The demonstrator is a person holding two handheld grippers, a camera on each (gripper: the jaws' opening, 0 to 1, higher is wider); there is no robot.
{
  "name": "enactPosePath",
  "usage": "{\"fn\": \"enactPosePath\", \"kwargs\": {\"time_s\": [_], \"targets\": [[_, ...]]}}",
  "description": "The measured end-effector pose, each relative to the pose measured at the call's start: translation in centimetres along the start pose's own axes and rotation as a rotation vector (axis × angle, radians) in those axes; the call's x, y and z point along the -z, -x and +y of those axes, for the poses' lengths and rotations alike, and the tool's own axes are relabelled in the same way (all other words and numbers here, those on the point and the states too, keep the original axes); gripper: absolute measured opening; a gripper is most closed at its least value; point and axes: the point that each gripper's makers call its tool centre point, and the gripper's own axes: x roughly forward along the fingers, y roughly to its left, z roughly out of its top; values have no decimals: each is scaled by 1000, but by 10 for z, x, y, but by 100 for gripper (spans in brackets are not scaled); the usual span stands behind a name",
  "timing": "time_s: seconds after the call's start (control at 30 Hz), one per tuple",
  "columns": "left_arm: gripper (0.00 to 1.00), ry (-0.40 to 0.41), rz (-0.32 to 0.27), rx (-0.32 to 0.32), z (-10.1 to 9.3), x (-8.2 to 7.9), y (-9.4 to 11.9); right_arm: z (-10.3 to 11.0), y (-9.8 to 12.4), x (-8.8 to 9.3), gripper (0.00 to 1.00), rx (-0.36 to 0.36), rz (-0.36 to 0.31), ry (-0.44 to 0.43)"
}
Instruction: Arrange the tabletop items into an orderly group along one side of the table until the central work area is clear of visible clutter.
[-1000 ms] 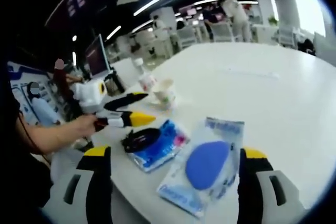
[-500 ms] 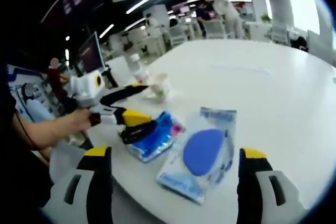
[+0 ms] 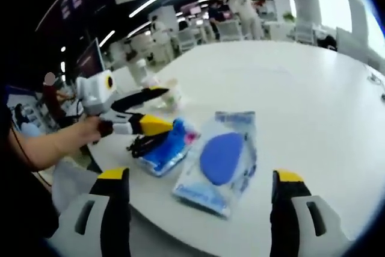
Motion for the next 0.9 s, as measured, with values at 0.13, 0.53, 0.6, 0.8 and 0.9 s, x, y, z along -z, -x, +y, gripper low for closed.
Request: {"fn": "enactPosePath", "kwargs": {"time_s": [0.13,0.53,0.6,0.8,0.9], "targets": [[89,-4,12,9,-1,2,-7,1,1,6,95,12,3,-23],[82,-37,43,27,-2,4,-29,0,-5,29,92,77,32,-136],[81,-41,52,26,-1,6,-33,1,-6,35,89,82,39,-195],[76,-48,73,40,-1,10,-44,4,-10,43,83,90,54,-261],[74,-41,83,54,-4,11,-50,9,-14,49,81,85,69,-279]]}}
